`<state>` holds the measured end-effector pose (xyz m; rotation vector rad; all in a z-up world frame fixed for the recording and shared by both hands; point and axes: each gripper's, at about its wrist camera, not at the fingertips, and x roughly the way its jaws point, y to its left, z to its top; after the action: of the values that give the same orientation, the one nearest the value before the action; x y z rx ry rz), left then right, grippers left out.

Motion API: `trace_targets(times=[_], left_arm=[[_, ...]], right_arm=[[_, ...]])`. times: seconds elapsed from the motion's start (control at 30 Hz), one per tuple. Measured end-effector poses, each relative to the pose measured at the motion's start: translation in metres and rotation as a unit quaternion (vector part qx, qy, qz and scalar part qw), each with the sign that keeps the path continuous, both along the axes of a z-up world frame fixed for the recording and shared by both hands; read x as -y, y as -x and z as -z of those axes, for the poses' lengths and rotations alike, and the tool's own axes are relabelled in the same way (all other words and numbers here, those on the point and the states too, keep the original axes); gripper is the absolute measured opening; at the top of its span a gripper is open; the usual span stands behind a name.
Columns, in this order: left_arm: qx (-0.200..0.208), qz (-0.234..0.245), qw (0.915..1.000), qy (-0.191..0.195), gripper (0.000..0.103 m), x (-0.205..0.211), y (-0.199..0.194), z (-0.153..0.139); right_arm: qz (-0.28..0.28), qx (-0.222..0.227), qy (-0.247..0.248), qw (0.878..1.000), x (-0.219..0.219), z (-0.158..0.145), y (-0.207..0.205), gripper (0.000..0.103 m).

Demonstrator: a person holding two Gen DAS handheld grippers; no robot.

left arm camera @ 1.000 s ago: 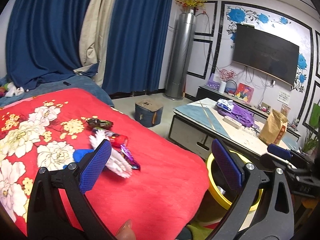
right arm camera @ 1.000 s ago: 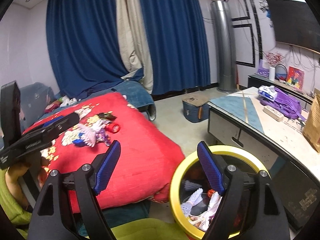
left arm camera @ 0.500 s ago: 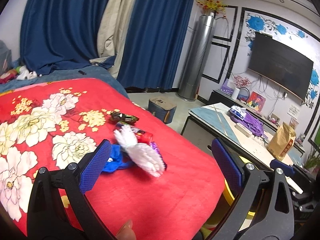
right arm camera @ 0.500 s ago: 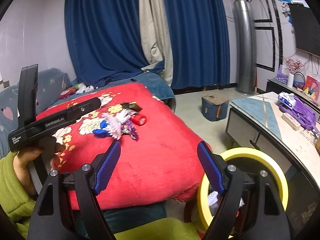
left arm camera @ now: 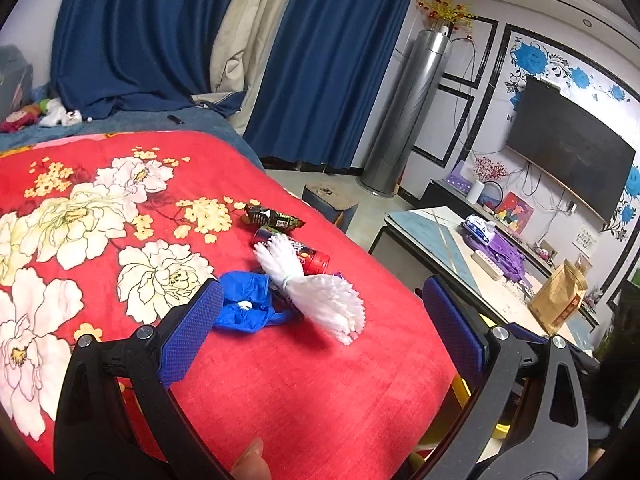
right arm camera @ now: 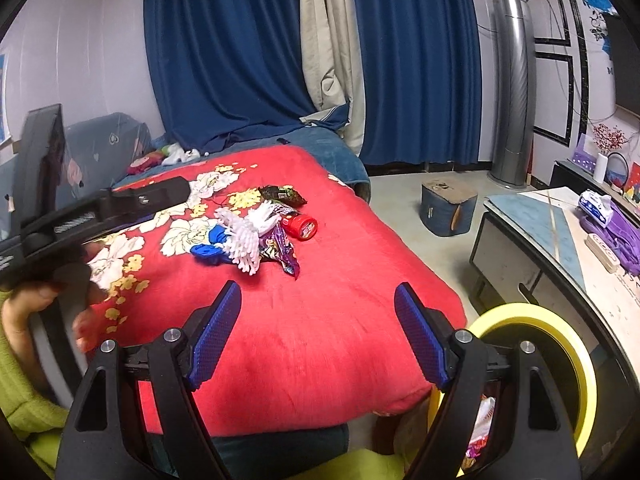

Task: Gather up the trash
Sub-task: 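Move both open tools back over the trash on the bedspread, then grasp the white foam net with the left tool while the right tool grasps a purple wrapper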

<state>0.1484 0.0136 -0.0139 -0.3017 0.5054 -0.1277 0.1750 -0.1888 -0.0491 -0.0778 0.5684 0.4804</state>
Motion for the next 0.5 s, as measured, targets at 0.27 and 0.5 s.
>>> trace_targets(times=[0.27, 0.5], left_arm=[[-0.02, 0.016, 0.9994, 0.021, 0.067, -0.003, -0.008, 0.009], [-0.049, 0.029, 0.9971, 0.051, 0.06, -0.001, -0.028, 0.018]], right_arm=[[-0.019, -0.018, 0.013, 1.0, -0.022, 0.023, -0.035, 0.076], [-0.025, -0.049, 0.017, 0.998, -0.036, 0.044, -0.063, 0.069]])
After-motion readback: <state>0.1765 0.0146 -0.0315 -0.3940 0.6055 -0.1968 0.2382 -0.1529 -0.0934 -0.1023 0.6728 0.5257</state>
